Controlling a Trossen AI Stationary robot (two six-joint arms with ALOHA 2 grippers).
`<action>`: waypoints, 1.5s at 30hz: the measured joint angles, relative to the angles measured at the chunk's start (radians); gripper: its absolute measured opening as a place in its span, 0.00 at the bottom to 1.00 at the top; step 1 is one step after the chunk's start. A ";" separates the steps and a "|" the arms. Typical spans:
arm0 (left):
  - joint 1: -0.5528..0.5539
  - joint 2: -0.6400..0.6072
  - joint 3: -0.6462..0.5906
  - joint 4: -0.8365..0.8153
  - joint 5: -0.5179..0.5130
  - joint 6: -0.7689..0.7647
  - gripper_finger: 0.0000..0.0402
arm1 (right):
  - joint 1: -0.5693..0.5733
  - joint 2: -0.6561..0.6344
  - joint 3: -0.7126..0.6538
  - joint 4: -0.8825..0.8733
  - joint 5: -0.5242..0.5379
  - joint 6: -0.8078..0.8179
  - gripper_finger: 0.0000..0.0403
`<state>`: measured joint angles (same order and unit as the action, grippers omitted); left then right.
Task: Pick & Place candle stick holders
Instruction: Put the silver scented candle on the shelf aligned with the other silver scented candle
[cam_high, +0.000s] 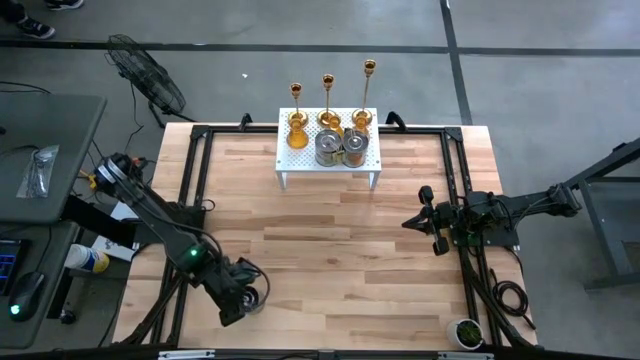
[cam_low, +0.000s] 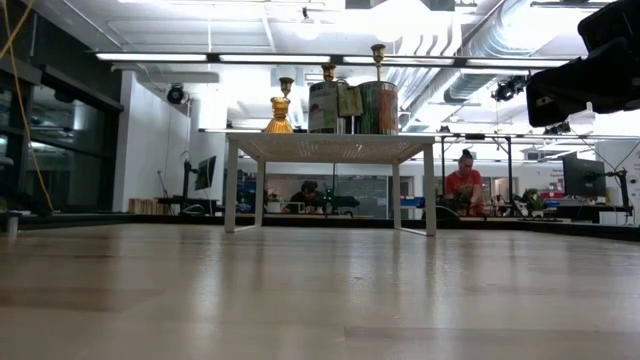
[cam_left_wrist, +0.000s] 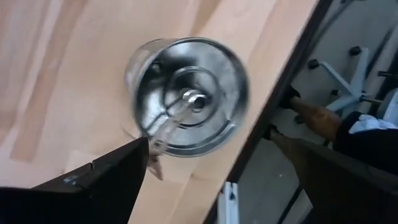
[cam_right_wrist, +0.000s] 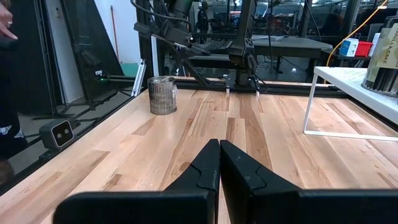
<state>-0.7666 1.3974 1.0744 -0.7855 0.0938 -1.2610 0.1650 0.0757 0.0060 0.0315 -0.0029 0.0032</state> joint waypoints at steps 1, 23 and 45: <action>0.000 0.003 0.000 -0.010 -0.007 0.000 0.95 | 0.000 0.000 0.000 0.000 0.000 0.000 0.01; 0.001 0.016 0.000 -0.001 -0.135 0.007 0.95 | 0.000 0.000 0.000 0.000 0.000 0.000 0.01; 0.001 0.125 0.001 0.031 -0.096 -0.001 0.95 | 0.000 0.000 0.000 0.000 0.000 0.000 0.01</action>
<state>-0.7658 1.5224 1.0752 -0.7541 -0.0022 -1.2620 0.1651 0.0761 0.0063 0.0313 -0.0029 0.0032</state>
